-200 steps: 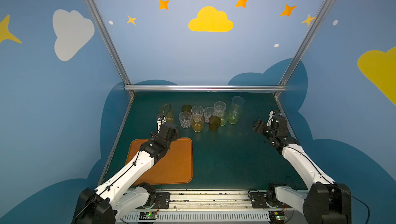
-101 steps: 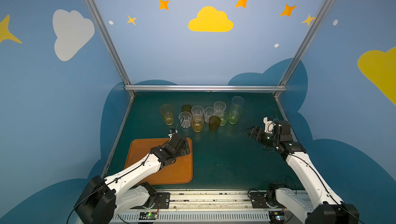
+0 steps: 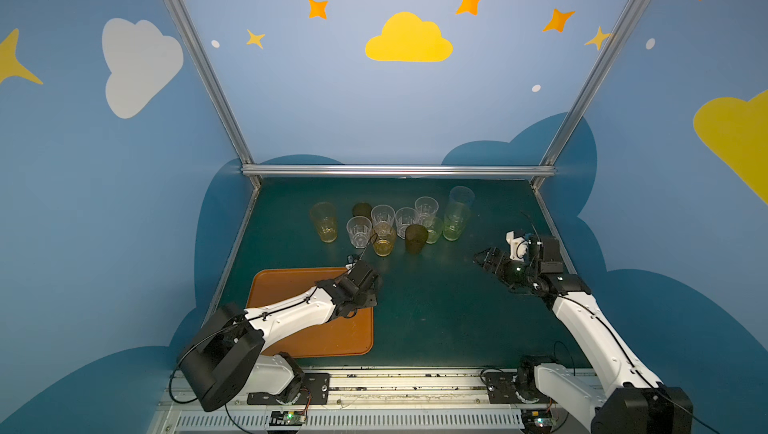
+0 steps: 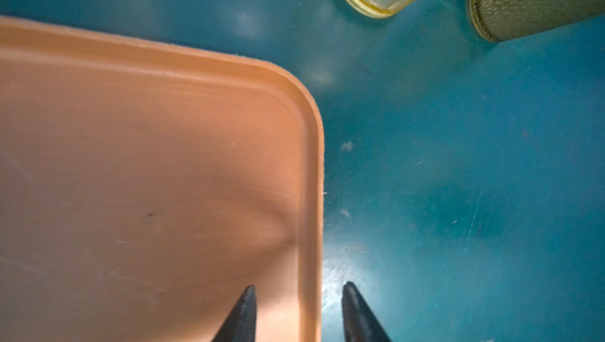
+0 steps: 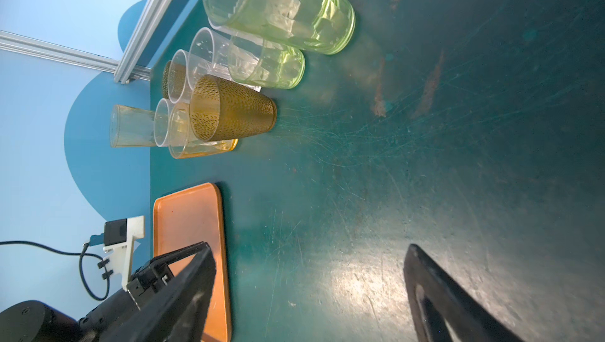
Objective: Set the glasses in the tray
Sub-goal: 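Move left gripper down to the orange tray's rim while right arm reaches toward tray, then grip the tray rim with left gripper while right gripper closes on the opposite corner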
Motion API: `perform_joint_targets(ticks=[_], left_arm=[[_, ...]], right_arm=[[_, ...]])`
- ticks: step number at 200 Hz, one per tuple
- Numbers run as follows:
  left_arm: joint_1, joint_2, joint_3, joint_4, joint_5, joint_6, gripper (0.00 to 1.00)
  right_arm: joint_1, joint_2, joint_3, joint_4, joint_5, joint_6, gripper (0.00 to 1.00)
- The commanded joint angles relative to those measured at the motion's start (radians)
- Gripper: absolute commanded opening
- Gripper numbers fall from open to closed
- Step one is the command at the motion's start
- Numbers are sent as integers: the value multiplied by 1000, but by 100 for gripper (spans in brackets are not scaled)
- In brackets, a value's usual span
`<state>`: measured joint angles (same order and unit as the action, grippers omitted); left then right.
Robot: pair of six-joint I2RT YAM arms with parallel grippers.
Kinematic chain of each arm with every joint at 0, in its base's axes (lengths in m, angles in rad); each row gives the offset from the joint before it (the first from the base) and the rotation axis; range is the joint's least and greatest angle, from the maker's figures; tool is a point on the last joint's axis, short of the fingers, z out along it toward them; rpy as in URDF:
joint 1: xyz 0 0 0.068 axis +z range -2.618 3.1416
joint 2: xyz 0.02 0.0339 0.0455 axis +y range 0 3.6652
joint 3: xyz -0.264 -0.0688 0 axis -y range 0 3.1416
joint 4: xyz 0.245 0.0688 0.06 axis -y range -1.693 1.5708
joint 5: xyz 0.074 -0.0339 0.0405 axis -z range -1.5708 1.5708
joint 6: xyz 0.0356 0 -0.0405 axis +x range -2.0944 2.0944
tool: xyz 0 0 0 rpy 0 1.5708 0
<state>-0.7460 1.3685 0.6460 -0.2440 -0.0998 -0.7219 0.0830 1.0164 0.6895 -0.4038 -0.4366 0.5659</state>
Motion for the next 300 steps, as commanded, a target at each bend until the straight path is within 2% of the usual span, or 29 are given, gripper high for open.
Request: perform_joint_targets(ticks=[1, 104, 169, 217, 232, 246, 255, 263, 280, 300], left_arm=[[-13, 29, 27, 12, 12, -18, 30], [-80, 171, 101, 59, 38, -33, 22], [-126, 274, 183, 209, 91, -55, 22], [-137, 346, 276, 247, 157, -30, 23], [-136, 317, 271, 227, 142, -27, 29], [-134, 259, 251, 184, 96, -36, 50], [-135, 207, 234, 154, 60, -31, 58], [-133, 159, 217, 124, 22, -27, 63], [-130, 51, 185, 56, -62, -17, 81], [-113, -69, 140, -2, -124, -8, 95]], right_arm=[[4, 1, -10, -17, -4, 2, 89], [2, -31, -42, -62, 43, -8, 88], [-11, -43, -44, -110, 67, -28, 89], [-15, -64, -48, -139, 78, -35, 88], [-13, -67, -53, -138, 64, -33, 88], [-3, -62, -65, -118, 31, -31, 88], [13, -55, -70, -109, 24, -18, 88], [42, -49, -75, -94, 26, -4, 88], [128, -30, -76, -72, 70, 24, 88], [235, 11, -66, -20, 102, 59, 88]])
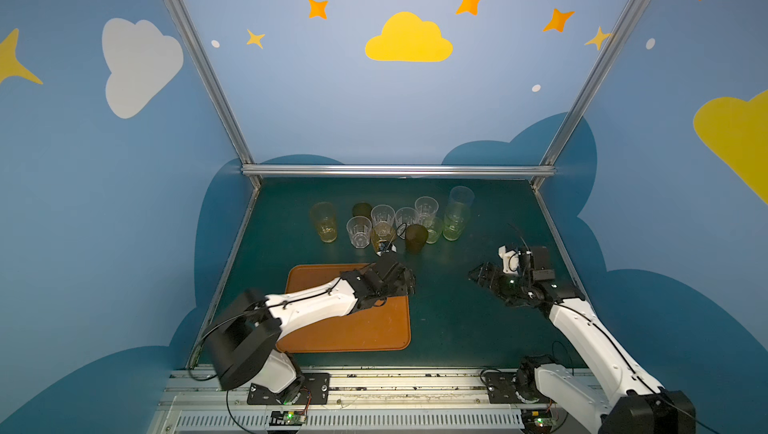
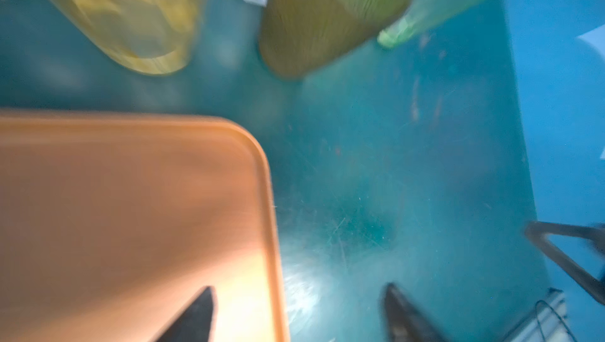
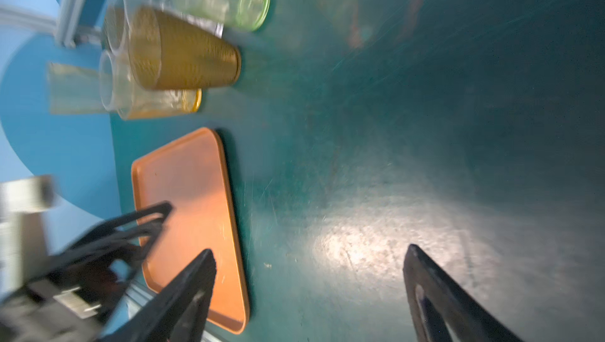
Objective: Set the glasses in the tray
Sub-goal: 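Grip the tray rim with left gripper while right gripper closes on the opposite corner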
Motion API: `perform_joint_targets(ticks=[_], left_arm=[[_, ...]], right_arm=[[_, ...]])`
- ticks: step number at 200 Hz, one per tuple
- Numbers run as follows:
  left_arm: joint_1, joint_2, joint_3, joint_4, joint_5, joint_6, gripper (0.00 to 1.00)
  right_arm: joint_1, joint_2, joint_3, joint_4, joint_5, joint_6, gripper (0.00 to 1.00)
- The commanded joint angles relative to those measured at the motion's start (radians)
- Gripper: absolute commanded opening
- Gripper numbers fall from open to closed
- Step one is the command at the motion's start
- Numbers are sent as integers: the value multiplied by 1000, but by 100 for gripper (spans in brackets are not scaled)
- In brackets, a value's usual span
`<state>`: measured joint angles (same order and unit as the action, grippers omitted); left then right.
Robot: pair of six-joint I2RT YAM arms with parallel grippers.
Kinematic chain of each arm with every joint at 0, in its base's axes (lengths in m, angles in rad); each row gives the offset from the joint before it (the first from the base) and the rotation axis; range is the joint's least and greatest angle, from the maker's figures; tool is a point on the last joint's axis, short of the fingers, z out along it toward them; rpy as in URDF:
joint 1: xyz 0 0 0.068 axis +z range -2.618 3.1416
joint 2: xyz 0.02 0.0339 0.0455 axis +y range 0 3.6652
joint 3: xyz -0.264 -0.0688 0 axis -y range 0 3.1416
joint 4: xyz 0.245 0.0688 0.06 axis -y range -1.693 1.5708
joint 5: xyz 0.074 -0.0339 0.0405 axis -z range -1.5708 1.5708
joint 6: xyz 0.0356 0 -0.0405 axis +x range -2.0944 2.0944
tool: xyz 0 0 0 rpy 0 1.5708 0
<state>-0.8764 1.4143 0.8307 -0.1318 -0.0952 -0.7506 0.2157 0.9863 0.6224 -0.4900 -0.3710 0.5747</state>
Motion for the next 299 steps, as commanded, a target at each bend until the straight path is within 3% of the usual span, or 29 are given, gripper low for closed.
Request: perform_joint_targets(ticks=[1, 14, 74, 93, 122, 137, 156, 171, 254, 284, 299], left_arm=[[18, -121, -46, -117, -130, 20, 95], [37, -189, -80, -134, -140, 20, 100], [109, -404, -190, -188, -173, -1, 100], [124, -440, -211, -182, -173, -10, 100], [138, -470, -216, -200, -176, -6, 100], [143, -483, -224, -202, -176, -8, 100], [147, -500, -243, -191, -172, -18, 100], [151, -513, -256, -181, -167, -18, 100], [178, -529, -284, -176, -169, -22, 100], [183, -528, -283, -178, -169, -23, 100], [185, -530, -285, -181, -171, -25, 100]], right_arm=[[107, 44, 1, 70, 37, 52, 88], [162, 86, 4, 126, 43, 93, 87], [397, 377, 114, 305, 99, 184, 85], [439, 463, 148, 349, 102, 202, 79], [475, 574, 208, 379, 90, 213, 71], [488, 615, 230, 387, 103, 224, 58], [500, 647, 243, 392, 129, 233, 54], [509, 673, 253, 391, 136, 237, 46], [551, 742, 303, 337, 176, 209, 40], [572, 745, 322, 291, 223, 189, 36], [580, 752, 329, 276, 237, 188, 27]])
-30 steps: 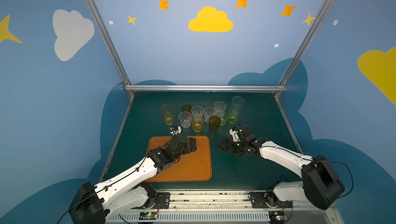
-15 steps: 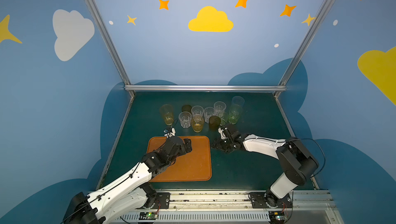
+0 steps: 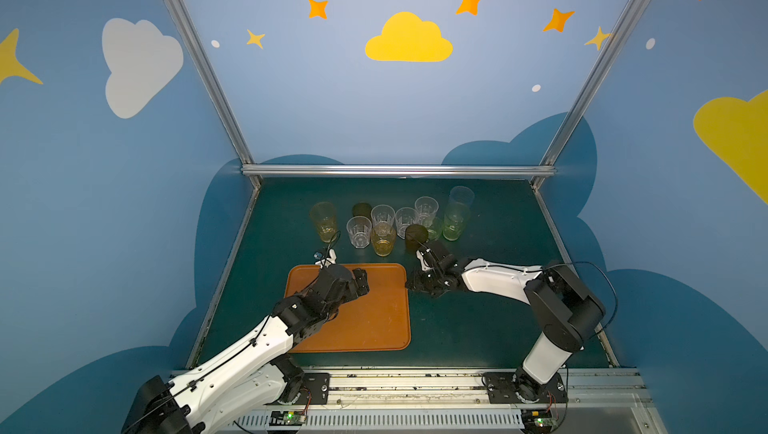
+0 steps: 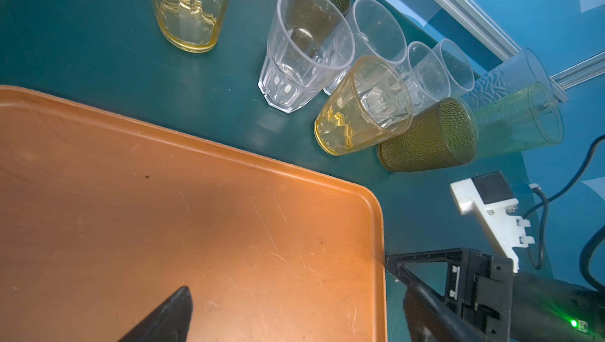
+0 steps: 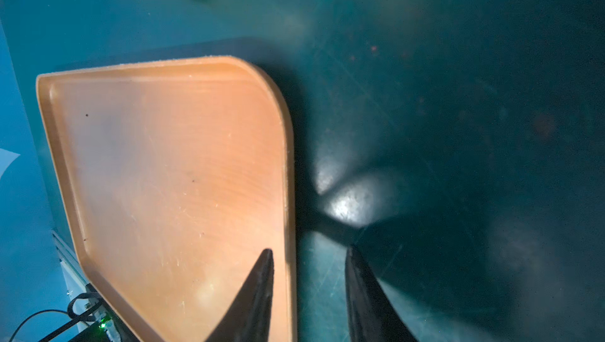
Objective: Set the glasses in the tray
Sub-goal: 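Grip the tray rim with left gripper while right gripper closes on the opposite corner, then slide the orange tray with both grippers toward the middle of the table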
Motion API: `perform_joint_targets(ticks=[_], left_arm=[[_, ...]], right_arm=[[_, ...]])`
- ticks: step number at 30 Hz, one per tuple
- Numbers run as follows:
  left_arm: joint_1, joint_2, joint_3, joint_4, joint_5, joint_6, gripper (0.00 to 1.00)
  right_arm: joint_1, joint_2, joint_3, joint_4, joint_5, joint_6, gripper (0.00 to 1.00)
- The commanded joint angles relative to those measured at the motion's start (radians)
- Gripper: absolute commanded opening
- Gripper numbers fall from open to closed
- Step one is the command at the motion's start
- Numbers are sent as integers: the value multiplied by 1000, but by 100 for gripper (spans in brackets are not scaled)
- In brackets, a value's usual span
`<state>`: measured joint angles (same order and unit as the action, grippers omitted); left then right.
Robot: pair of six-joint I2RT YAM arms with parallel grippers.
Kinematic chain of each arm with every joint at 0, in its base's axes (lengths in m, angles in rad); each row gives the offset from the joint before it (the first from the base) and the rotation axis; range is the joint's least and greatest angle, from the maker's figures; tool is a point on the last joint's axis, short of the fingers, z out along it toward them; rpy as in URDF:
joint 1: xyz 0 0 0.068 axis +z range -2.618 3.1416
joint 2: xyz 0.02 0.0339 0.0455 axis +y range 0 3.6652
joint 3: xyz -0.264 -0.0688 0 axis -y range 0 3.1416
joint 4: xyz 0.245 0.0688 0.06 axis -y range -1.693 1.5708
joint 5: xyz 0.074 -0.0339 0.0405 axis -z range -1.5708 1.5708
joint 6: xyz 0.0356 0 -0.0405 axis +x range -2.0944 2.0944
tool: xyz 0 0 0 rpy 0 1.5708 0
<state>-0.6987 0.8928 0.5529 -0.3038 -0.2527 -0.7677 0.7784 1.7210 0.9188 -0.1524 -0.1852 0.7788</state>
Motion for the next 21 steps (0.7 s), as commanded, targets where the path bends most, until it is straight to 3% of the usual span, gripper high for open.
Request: perform_joint_targets(ticks=[1, 3, 10, 21], left_arm=[[6, -9, -7, -10, -13, -8, 100], [7, -11, -10, -12, -16, -11, 100], [11, -15, -30, -6, -16, -19, 100], [13, -18, -35, -11, -11, -27, 100]], right_arm=[[18, 18, 33, -65, 53, -17, 25], [24, 27, 38, -73, 61, -19, 20], [32, 31, 33, -92, 92, -21, 20], [36, -20, -21, -3, 7, 37, 22]])
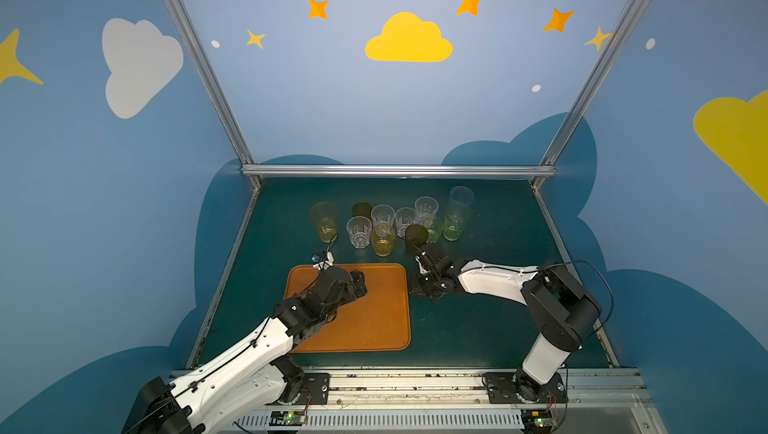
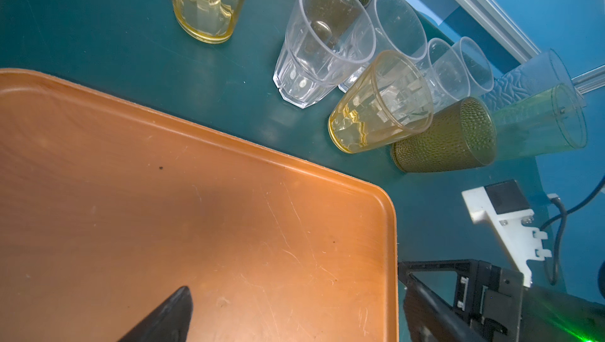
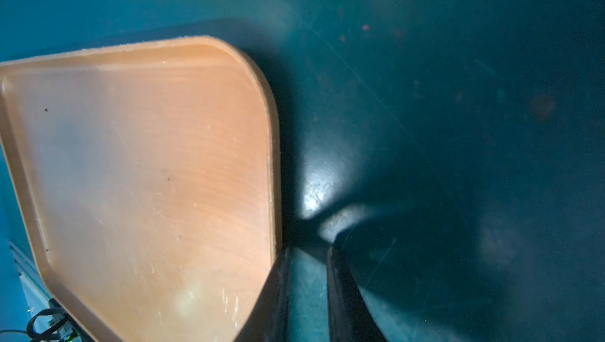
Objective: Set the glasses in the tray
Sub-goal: 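Slide the orange tray with both grippers toward the middle of the table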
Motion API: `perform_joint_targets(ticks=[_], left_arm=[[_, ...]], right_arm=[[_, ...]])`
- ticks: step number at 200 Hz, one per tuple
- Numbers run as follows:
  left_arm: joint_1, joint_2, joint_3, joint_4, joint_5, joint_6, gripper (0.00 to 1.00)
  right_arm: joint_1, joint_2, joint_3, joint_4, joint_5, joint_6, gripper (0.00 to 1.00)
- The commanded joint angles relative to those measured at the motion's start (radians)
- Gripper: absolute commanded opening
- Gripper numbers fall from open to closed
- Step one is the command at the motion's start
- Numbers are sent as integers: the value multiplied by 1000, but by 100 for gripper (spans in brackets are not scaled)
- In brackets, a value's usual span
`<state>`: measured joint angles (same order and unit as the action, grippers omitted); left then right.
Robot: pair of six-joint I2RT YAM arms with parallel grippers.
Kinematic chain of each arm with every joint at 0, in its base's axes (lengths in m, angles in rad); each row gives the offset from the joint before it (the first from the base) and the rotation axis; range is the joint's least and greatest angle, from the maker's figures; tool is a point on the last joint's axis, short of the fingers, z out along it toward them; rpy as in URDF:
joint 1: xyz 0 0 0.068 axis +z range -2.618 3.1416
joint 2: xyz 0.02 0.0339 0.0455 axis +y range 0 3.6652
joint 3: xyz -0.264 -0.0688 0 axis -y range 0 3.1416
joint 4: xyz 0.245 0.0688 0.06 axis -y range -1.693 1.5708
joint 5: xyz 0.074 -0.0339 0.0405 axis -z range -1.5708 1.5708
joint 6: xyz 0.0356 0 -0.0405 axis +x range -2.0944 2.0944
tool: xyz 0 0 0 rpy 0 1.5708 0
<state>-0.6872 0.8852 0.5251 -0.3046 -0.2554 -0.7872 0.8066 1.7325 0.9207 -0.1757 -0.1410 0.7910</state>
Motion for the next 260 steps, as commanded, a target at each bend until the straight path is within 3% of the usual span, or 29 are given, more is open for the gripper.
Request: perform_joint_targets(ticks=[1, 125, 199, 212, 234, 260], left_arm=[[3, -12, -8, -10, -8, -9, 100], [6, -5, -16, -1, -13, -14, 100], [6, -12, -23, -4, -19, -14, 100], [7, -13, -27, -5, -20, -16, 100], [9, -19, -32, -10, -29, -21, 100], [11, -30, -43, -10, -39, -26, 100]], right_arm=[[11, -33, -23, 24, -42, 29, 22], [30, -109, -81, 61, 3, 116, 21], [50, 3, -28, 72, -60, 116, 19], [49, 10, -26, 53, -40, 116, 18], [50, 10, -23, -17, 38, 118, 8], [45, 12, -29, -60, 91, 134, 6]])
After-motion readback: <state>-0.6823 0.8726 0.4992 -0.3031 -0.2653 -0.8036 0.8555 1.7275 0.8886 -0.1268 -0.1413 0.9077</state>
